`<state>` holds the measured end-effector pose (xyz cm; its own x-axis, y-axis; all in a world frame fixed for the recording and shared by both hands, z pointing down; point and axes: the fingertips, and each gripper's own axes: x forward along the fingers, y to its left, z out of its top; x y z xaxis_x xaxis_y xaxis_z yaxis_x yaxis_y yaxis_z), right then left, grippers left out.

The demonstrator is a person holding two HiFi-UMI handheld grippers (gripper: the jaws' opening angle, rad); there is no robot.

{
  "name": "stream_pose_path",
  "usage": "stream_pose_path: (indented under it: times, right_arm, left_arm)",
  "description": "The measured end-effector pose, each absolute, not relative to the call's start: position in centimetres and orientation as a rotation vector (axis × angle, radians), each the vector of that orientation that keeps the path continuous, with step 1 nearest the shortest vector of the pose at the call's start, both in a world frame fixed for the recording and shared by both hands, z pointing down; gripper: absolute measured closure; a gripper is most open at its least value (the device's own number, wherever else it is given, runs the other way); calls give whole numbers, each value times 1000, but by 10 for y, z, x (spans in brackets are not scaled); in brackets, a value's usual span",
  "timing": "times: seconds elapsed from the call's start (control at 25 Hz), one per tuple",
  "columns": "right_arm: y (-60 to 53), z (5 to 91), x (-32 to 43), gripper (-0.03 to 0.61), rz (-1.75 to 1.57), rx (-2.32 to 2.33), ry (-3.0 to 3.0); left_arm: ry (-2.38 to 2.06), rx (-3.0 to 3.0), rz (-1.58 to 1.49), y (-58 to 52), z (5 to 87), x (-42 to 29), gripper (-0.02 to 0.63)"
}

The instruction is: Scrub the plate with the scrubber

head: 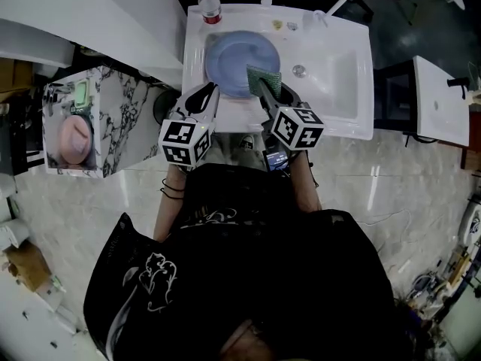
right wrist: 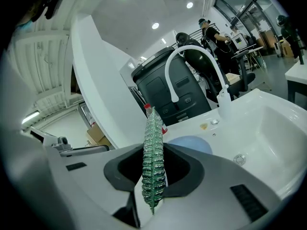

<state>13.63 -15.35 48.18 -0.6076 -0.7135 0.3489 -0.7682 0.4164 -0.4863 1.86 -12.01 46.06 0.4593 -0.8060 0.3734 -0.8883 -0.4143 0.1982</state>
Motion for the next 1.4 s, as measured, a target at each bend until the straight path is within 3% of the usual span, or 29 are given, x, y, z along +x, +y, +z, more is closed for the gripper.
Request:
stream_pose_path:
  times: [0.4,1.16,1.4]
  right_arm:
    - [-195,499,133,488,958,1424,-2472]
    - [-315,591,92,489,367,1252,-1970]
    - [-323,606,77,488,336,1247,-1906]
  left_arm:
    - [-1322,2412,397,-153,469,7,580]
    - [-1091,2500,435,-190,488,-35,580]
    - [-1079,2495,430,-194,492,-49,580]
